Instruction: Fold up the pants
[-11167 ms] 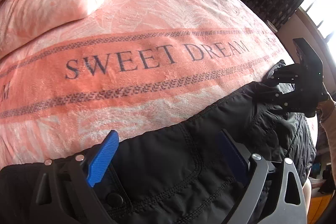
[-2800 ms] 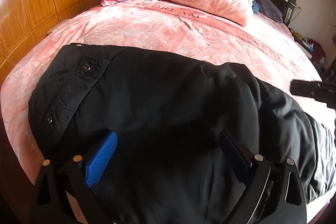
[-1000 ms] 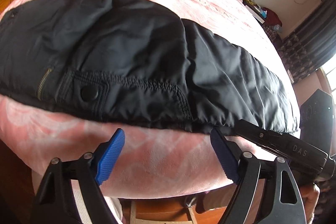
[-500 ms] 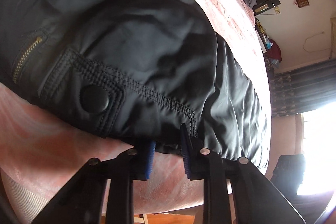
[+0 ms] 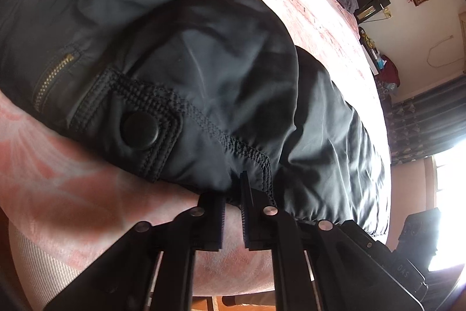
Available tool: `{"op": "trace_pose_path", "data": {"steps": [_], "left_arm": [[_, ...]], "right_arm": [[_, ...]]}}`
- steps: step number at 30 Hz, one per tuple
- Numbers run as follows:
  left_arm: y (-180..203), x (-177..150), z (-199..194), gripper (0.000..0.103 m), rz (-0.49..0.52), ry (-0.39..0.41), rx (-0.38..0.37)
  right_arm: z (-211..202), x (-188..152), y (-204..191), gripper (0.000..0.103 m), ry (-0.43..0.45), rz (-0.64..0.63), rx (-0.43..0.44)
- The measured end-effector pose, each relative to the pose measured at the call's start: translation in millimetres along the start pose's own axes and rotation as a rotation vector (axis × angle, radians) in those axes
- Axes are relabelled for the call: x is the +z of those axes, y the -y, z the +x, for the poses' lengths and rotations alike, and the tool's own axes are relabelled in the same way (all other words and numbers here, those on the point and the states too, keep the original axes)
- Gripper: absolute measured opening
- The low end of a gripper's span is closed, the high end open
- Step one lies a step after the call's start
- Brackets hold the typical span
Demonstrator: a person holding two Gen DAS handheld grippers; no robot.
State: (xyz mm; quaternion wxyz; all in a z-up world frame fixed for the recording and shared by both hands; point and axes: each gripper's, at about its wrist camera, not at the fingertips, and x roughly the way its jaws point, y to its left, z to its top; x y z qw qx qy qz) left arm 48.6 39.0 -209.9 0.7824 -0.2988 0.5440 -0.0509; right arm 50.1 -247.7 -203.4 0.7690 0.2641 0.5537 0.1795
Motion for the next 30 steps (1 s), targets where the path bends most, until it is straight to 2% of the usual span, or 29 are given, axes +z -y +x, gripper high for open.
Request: {"op": "trace_pose_path", "data": {"steps": [1, 2, 4, 7, 10, 13, 16, 20, 21, 24, 25, 27, 30], "left_arm": [[0, -1, -2, 0.018, 0.000, 0.002, -0.003], [3, -2, -2, 0.031, -0.001, 0.003, -0.014], [8, -4, -2, 0.043, 0.002, 0.010, -0.027], [12, -5, -1, 0.043, 0.018, 0.023, -0.011], [12, -4, 2, 0.043, 0.011, 0.023, -0.007], [14, -4, 3, 0.043, 0.017, 0.029, 0.011], [18, -5, 4, 0.043, 0.033, 0.039, 0.035], [24, -8, 3, 0.043, 0.072, 0.057, 0.086], [27, -9, 4, 0.043, 0.086, 0.058, 0.103], [36, -9, 7, 0.043, 0.126, 0.058, 0.150], [38, -9, 8, 0.043, 0.137, 0.053, 0.159], [42, -8, 8, 0.043, 0.152, 0.050, 0.169], [48, -9, 9, 0.040, 0.176, 0.050, 0.189]], "right_arm": [[-7, 0, 4, 0.056, 0.008, 0.003, -0.011], [-15, 0, 8, 0.057, 0.023, 0.004, -0.020], [-39, 0, 23, 0.057, 0.071, 0.025, -0.046], [-87, -5, 59, 0.057, 0.176, 0.110, -0.084], [-139, -11, 104, 0.060, 0.286, 0.202, -0.177], [-169, -13, 151, 0.061, 0.322, 0.284, -0.265], [-180, -11, 186, 0.058, 0.336, 0.346, -0.242], [-180, -5, 204, 0.054, 0.363, 0.388, -0.231], [-179, -4, 207, 0.053, 0.363, 0.392, -0.230], [-177, 1, 208, 0.026, 0.356, 0.366, -0.285], [-179, 0, 207, 0.021, 0.357, 0.349, -0.284], [-185, 1, 202, 0.014, 0.360, 0.310, -0.286], [-189, -3, 191, 0.011, 0.358, 0.299, -0.291]]}}
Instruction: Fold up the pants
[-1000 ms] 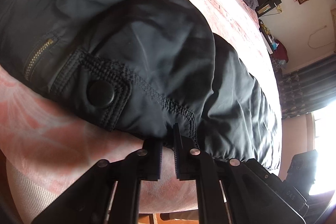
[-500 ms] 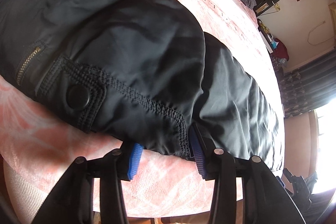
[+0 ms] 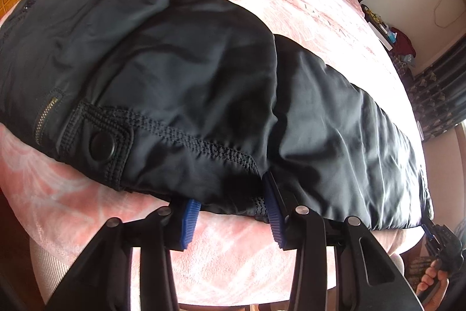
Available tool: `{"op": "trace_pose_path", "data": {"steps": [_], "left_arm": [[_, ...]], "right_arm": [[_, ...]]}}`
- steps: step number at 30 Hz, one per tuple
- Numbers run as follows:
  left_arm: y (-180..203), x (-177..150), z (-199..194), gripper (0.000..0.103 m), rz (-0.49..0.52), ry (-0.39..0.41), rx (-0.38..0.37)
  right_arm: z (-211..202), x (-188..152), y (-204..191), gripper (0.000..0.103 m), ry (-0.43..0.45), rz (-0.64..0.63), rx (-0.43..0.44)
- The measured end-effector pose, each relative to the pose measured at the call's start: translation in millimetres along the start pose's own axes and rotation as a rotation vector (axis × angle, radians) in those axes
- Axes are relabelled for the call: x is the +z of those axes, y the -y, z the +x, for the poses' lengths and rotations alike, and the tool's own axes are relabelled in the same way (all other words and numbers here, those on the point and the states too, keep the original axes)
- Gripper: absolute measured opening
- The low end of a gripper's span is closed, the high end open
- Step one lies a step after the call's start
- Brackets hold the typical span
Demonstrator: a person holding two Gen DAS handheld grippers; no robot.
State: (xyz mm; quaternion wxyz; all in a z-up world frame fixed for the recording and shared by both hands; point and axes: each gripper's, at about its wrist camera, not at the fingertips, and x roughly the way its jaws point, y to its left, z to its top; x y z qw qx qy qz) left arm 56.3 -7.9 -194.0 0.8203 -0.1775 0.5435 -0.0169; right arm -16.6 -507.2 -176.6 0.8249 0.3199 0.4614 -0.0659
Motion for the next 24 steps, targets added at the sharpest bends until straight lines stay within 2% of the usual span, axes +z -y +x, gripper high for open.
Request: {"op": "trace_pose_path", "data": {"steps": [3, 6, 8, 10, 12, 14, 16, 19, 21, 24], "left_arm": [[8, 1, 8, 0.040, 0.028, -0.008, 0.024], [9, 3, 12, 0.040, 0.044, -0.012, 0.027], [10, 3, 8, 0.040, 0.042, -0.015, 0.012], [12, 1, 5, 0.040, 0.040, -0.025, 0.002], [12, -3, -2, 0.043, 0.053, -0.019, 0.003], [14, -7, -11, 0.053, 0.070, -0.009, 0.012], [11, -9, -20, 0.057, 0.088, 0.008, 0.013], [-7, -4, -33, 0.064, 0.076, 0.009, 0.012], [-30, 1, -41, 0.064, 0.032, 0.005, 0.009], [-79, 6, -55, 0.062, -0.050, 0.028, 0.054]], "right_arm": [[19, -5, 5, 0.011, -0.049, -0.001, -0.059], [23, -7, 6, 0.011, -0.050, 0.018, -0.057], [16, -6, 1, 0.018, -0.042, 0.009, -0.068], [7, -8, -4, 0.031, -0.040, 0.001, -0.094], [-2, -15, -16, 0.034, -0.036, -0.031, -0.100], [-7, -24, -37, 0.034, -0.045, -0.086, -0.076], [-7, -34, -62, 0.042, -0.061, -0.149, -0.044], [2, -48, -105, 0.043, -0.087, -0.244, 0.004], [10, -58, -136, 0.043, -0.100, -0.326, 0.037], [27, -74, -174, 0.043, -0.151, -0.399, 0.098]]}}
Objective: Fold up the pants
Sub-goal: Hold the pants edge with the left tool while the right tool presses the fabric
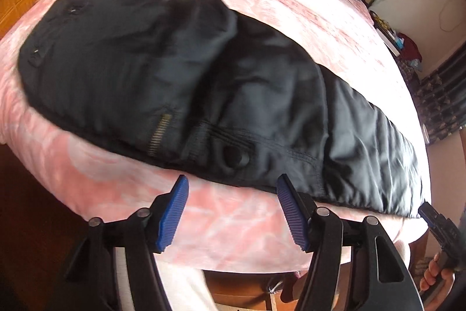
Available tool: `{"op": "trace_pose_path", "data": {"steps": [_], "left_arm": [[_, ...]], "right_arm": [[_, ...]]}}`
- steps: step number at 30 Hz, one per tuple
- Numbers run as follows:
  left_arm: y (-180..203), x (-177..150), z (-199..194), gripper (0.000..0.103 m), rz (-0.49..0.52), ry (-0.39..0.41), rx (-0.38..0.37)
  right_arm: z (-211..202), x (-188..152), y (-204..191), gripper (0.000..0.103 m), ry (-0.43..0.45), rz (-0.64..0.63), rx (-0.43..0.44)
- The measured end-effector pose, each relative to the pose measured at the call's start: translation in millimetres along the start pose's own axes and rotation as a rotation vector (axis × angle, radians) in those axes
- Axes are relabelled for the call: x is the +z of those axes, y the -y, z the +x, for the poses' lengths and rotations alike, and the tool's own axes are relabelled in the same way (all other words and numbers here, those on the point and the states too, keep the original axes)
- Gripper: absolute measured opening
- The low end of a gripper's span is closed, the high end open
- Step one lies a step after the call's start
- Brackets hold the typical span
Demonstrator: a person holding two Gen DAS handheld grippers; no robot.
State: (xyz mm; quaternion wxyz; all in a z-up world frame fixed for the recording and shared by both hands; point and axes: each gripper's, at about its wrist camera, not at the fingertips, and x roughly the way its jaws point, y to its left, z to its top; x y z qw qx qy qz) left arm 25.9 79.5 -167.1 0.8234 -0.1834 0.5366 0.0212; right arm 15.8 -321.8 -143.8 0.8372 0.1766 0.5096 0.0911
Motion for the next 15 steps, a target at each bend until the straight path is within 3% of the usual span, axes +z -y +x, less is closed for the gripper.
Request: {"op": "trace_pose_path", "data": {"steps": [3, 6, 8, 15], "left_arm": [[-58, 9, -4, 0.054, -0.115, 0.004, 0.046], [-106, 17, 0, 0.046, -0.211, -0.012, 0.039], [-125, 21, 5, 0.038, -0.262, -0.029, -0.016], [-153, 35, 17, 0.032, -0.397, -0.068, -0.194]], "right_arm": [[23, -1, -40, 0.043, -0.039, -0.069, 0.065], [49, -4, -76, 0.043, -0.101, -0.103, 0.145], [66, -7, -97, 0.043, -0.139, -0.127, 0.161], [92, -11, -114, 0.043, -0.190, -0.160, 0.103]]}}
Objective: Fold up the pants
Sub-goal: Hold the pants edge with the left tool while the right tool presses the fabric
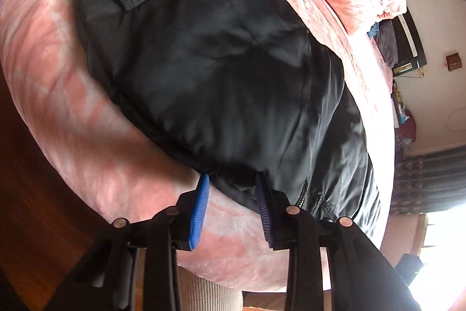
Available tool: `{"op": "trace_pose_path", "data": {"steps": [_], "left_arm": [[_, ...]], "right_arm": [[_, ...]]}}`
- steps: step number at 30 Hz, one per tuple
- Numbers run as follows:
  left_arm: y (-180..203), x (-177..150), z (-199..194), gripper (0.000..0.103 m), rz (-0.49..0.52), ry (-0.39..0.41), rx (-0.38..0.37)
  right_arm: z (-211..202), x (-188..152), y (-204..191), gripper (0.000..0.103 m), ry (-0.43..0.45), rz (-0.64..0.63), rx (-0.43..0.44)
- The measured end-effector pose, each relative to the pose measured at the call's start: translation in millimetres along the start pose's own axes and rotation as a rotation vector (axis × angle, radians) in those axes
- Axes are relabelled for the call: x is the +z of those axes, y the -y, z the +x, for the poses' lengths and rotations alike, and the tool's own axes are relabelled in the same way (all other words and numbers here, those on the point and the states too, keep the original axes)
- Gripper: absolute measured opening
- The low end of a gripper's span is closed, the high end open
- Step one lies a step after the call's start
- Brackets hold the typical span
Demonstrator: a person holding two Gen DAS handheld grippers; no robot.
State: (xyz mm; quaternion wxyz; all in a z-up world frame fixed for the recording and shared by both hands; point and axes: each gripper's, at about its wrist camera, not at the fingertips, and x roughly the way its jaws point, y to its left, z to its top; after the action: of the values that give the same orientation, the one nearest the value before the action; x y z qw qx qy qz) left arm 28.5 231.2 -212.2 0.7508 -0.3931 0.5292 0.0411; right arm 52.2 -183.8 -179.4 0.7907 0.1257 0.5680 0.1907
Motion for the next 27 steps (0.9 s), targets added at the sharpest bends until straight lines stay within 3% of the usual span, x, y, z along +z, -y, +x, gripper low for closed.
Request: {"op": "trace_pose_path", "data": {"steps": [4, 8, 17, 20, 23, 27], "left_arm": [[1, -3, -11, 0.027, -0.006, 0.011, -0.037], [3, 1, -15, 0.027, 0.002, 0.022, -0.018], [-18, 9, -2, 0.027, -0.110, -0.011, -0.032], [-29, 11, -5, 0.027, -0.193, -0.012, -0.072], [-30, 13, -7, 0.027, -0.165, 0.008, -0.005], [-35, 23, -1, 0.027, -0.206, 0.008, -0.026]], "right_arm": [[2, 1, 6, 0.046, -0.003, 0.010, -0.013], [7, 1, 4, 0.050, -0.010, -0.007, -0.027], [9, 1, 3, 0.050, -0.007, -0.013, -0.028], [10, 1, 3, 0.050, -0.012, -0.019, -0.033], [10, 1, 4, 0.050, -0.007, -0.014, -0.028], [12, 1, 5, 0.051, -0.009, -0.008, -0.029]]}}
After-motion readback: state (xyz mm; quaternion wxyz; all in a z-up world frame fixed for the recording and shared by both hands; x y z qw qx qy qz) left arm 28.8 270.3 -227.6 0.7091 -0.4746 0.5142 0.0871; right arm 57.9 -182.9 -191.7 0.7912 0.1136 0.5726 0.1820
